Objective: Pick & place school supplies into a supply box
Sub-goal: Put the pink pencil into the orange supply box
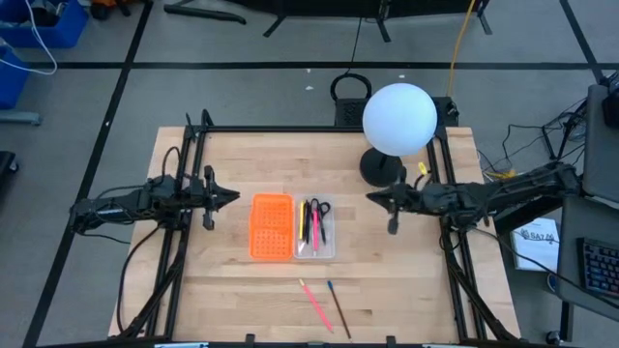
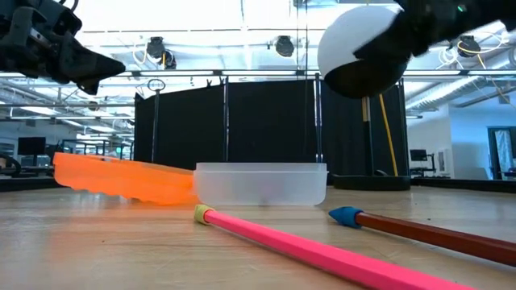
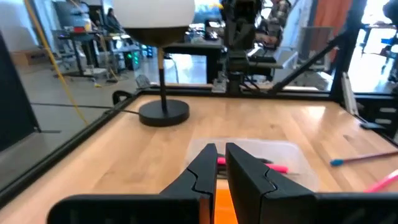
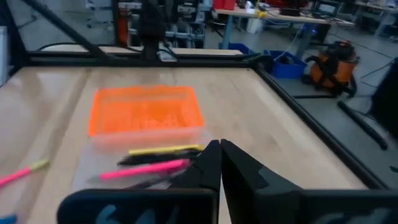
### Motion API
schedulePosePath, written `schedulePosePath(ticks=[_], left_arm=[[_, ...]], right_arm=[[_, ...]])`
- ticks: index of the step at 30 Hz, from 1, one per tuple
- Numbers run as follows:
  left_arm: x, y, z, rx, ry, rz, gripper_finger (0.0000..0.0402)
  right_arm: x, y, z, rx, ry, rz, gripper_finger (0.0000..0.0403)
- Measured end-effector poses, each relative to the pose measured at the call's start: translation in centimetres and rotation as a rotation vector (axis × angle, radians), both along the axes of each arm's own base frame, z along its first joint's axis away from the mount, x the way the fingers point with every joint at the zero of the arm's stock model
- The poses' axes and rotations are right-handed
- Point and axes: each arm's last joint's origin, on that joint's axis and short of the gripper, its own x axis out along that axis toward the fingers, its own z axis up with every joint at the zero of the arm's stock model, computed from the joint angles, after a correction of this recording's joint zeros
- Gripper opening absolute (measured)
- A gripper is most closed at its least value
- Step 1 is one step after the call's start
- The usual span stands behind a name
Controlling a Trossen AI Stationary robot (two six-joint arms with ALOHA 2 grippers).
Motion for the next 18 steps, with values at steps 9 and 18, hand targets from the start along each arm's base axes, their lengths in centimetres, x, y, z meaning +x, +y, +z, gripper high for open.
schedulePosePath(ticks=[9,18], left_arm=[[0.0,0.0,-0.1,-0.06,0.005,0.024,0.0042],[0.1,0.1,-0.7,-0.235,0.047,0.06,0.0042]], right_arm=[[-2.6,-0.3,-2.5,0.012,-0.038,0.057,0.0001],[-3.8,-0.1,-5.6,-0.043,-0.196,0.198,0.0001]])
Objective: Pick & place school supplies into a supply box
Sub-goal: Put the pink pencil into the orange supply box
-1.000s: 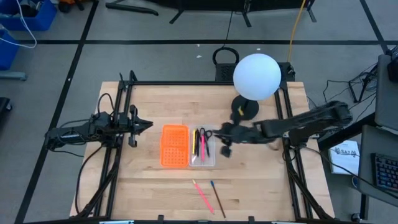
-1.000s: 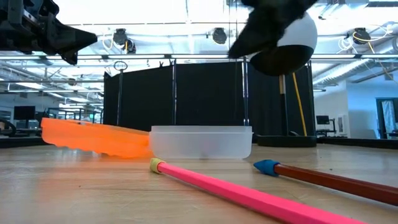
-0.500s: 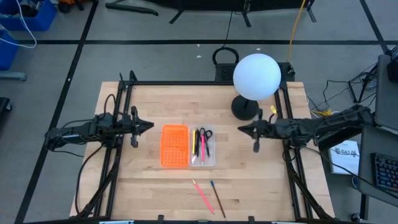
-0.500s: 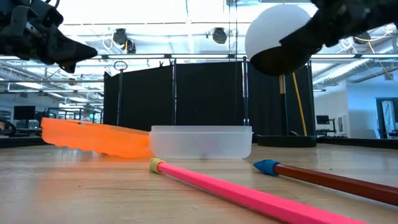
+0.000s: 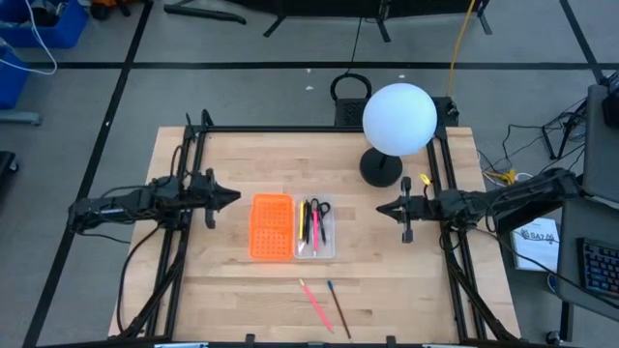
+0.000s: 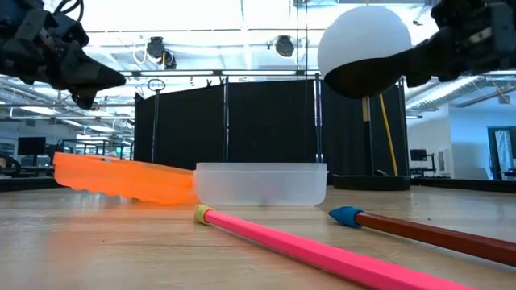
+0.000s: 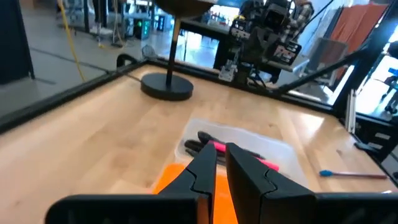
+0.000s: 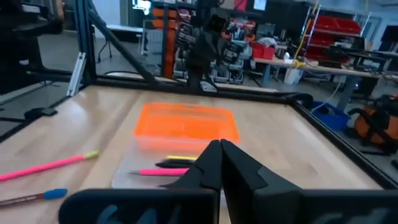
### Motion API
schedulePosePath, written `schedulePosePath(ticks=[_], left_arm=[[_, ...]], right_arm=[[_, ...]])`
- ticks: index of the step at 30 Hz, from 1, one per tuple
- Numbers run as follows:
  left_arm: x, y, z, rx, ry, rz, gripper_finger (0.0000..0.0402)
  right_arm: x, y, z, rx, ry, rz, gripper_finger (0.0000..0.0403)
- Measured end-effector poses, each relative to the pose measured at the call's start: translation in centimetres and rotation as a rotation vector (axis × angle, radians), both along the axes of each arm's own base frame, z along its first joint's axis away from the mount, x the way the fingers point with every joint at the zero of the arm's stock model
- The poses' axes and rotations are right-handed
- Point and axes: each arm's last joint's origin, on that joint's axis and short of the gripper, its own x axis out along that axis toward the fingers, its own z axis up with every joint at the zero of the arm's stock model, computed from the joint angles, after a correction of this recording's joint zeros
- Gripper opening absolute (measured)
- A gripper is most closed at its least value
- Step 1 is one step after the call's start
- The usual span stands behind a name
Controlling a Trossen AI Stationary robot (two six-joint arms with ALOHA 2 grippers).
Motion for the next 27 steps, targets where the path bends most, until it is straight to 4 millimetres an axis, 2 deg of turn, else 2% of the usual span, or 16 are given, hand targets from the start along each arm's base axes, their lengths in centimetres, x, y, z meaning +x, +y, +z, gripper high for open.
schedulePosePath(ticks=[7,10,17,22,27], left_arm=[[1.2,-0.1,0.1,-0.038,0.011,-0.056,0.0042],[2.2,-0.4,0.3,-0.049,0.009,-0.131,0.0042],[5.9,-1.8,3.0,-0.009,0.08,-0.162,0.0042],[8.7,-2.8,5.3,0.034,0.137,-0.14,0.0042],[10.3,-3.9,6.9,0.112,0.187,-0.14,0.0042]], right_arm=[[-0.6,-0.1,-2.1,0.004,0.028,-0.002,0.0],[-0.6,-0.1,-1.8,0.0,-0.02,-0.002,0.0],[-1.0,-0.2,-1.1,-0.014,-0.091,0.002,0.0],[-1.6,0.1,-0.5,0.001,-0.141,0.145,0.0],[-2.5,0.2,-0.4,0.043,-0.139,0.236,0.0]])
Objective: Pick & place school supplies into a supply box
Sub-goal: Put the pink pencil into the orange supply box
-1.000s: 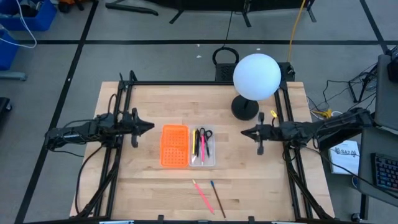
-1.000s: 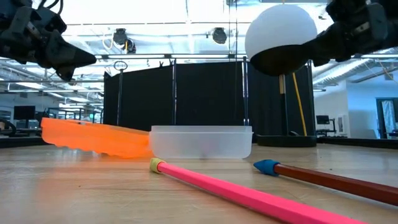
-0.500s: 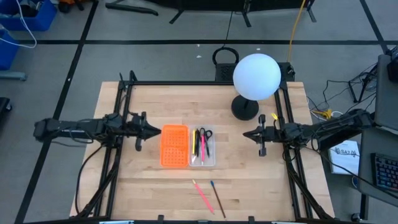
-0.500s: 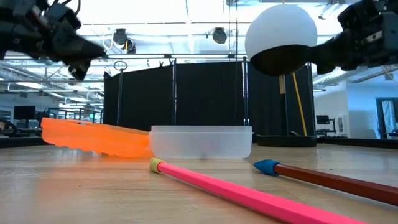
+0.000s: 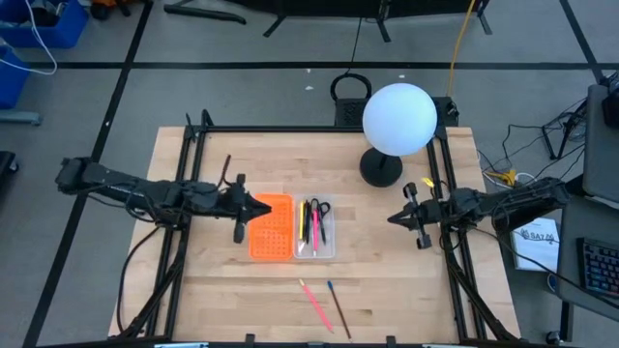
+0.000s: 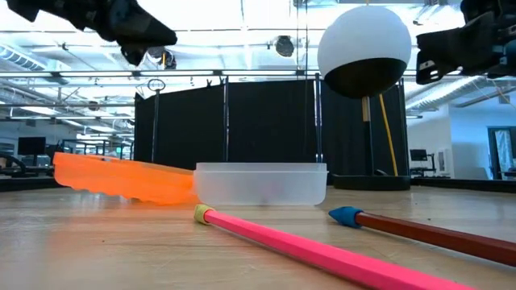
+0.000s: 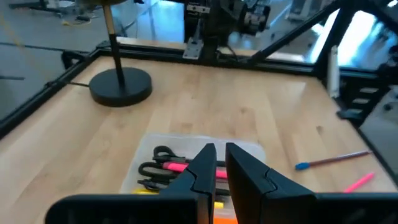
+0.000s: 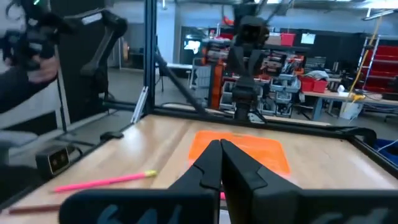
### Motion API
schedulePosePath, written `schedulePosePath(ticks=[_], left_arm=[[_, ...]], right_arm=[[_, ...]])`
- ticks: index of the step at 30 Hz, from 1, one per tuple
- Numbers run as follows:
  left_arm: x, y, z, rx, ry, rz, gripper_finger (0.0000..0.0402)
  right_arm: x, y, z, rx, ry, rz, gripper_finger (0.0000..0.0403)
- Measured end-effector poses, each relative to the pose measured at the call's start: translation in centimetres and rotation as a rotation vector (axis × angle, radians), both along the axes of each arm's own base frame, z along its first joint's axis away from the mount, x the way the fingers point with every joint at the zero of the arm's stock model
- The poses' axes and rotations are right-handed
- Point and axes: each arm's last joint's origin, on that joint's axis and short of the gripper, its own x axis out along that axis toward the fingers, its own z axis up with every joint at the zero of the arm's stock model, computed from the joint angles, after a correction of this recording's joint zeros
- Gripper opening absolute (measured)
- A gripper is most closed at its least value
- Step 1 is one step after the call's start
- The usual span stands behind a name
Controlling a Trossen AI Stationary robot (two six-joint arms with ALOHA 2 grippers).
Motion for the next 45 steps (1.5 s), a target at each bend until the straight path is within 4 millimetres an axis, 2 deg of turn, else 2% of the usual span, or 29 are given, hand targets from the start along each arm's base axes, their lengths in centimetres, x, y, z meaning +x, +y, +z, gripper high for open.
schedulePosePath(ticks=[6,10,14,19,23,26,30,33,37,45], left_arm=[[2.5,-2.4,-0.3,0.031,0.192,0.034,0.0042],[5.0,-5.3,-0.3,0.064,0.29,-0.027,0.0042],[7.6,-8.5,-0.2,0.119,0.396,-0.097,0.0042],[11.9,-12.3,1.3,0.14,0.453,-0.155,0.0042],[15.4,-15.4,1.9,0.216,0.553,-0.269,0.0044],[17.8,-17.0,1.3,0.329,0.633,-0.332,0.0063],[20.3,-18.4,-0.8,0.498,0.717,-0.432,0.0112],[21.2,-19.0,-2.2,0.541,0.798,-0.522,0.0152],[21.1,-19.2,-3.5,0.607,0.886,-0.62,0.0189],[20.8,-18.8,-4.6,0.62,0.931,-0.624,0.0208]], right_arm=[[-1.1,-0.2,0.6,0.077,-0.061,0.027,0.0],[-1.7,0.0,1.0,0.094,-0.112,0.117,0.0],[-1.9,0.0,1.2,0.118,-0.129,0.129,0.0],[-1.9,0.0,1.1,0.129,-0.116,0.13,0.0],[-1.9,0.0,1.1,0.128,-0.118,0.13,0.0],[-1.9,0.0,1.0,0.127,-0.11,0.126,0.0],[-1.8,0.0,0.9,0.124,-0.092,0.121,0.0],[-1.8,0.0,0.6,0.12,-0.07,0.12,0.0],[-1.8,0.0,0.5,0.108,-0.06,0.118,0.0],[-1.8,0.0,0.5,0.078,-0.069,0.114,0.0]])
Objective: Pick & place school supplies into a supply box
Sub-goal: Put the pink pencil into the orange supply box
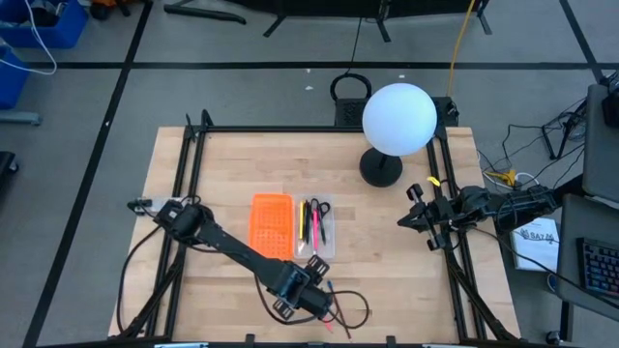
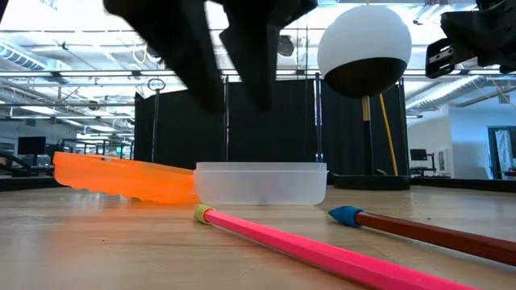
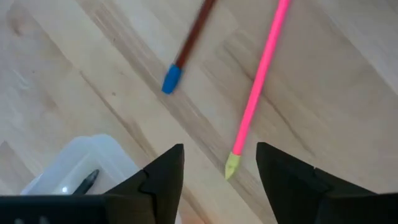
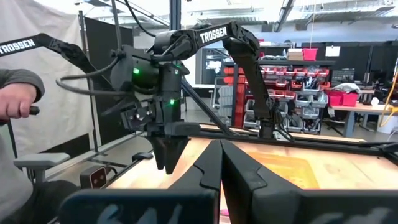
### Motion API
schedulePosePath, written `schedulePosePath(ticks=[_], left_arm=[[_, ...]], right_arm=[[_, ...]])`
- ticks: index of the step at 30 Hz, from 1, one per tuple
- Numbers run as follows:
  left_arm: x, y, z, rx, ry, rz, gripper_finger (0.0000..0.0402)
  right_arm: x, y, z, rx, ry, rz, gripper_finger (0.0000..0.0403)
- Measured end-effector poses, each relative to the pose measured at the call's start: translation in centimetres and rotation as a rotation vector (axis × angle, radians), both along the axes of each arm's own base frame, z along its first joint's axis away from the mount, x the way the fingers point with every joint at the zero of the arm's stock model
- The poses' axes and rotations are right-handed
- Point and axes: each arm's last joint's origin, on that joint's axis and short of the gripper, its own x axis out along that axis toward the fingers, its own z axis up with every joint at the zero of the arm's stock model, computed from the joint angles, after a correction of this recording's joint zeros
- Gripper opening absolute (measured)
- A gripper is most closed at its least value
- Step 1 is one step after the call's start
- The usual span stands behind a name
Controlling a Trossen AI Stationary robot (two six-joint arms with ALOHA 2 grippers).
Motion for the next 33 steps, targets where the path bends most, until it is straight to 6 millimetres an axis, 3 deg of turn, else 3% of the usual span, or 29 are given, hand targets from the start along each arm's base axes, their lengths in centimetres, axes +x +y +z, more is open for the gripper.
schedulePosePath(ticks=[10,24,33], left_arm=[[-1.4,0.3,-3.0,0.123,0.084,-0.087,0.0203],[-1.0,0.0,-5.8,0.073,0.006,-0.271,0.0196],[-0.9,0.8,-6.2,0.057,0.029,-0.249,0.0195]], right_arm=[[0.0,0.0,0.0,0.005,0.001,0.001,0.0],[0.1,0.0,-0.4,0.026,0.053,0.005,0.0],[0.1,0.0,-0.4,0.036,0.056,0.007,0.0]])
